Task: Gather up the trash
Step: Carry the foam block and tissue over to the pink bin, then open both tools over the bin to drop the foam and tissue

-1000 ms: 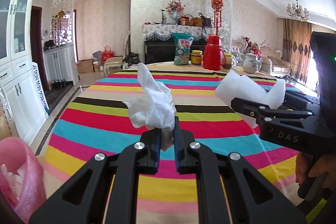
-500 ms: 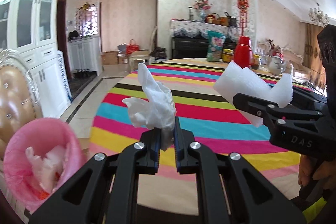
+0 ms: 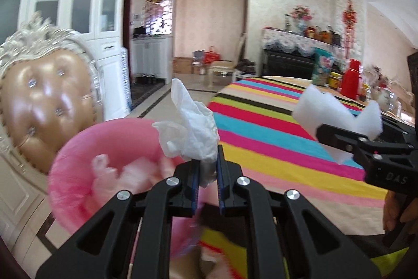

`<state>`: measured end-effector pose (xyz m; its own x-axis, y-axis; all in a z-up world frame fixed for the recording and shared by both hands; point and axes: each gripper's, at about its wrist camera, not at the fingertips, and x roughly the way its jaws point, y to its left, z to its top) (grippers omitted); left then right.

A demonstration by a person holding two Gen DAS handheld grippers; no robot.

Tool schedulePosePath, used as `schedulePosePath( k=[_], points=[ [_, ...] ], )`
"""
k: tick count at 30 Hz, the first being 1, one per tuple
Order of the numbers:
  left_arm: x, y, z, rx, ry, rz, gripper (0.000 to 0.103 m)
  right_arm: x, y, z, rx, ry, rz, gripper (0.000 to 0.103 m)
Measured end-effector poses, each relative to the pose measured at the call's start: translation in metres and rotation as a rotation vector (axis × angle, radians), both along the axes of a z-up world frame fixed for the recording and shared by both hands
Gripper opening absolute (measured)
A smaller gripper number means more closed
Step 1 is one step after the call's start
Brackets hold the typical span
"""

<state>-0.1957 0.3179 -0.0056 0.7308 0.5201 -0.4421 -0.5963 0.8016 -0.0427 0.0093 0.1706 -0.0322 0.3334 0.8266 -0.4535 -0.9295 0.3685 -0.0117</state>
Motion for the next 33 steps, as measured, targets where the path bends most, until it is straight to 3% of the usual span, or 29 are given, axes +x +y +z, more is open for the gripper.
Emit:
schedulePosePath(
  k=[9,17,33],
  points=[
    [-0.026,0.062,-0.011,-0.023,0.03,0.155,0.011,-0.028,0.081,-0.006,-0.032,0.009,0.172,0.059],
    [-0.039,0.096,-0.019,-0.033,0.026,0.224,0.012,-0.04,0.13,-0.01,-0.049,0.027,0.215,0.059],
    [-0.043,0.12,-0.025,-0.061,0.009,0.246,0.014,-0.044,0.18,-0.021,-0.084,0.051,0.263,0.06]
  ],
)
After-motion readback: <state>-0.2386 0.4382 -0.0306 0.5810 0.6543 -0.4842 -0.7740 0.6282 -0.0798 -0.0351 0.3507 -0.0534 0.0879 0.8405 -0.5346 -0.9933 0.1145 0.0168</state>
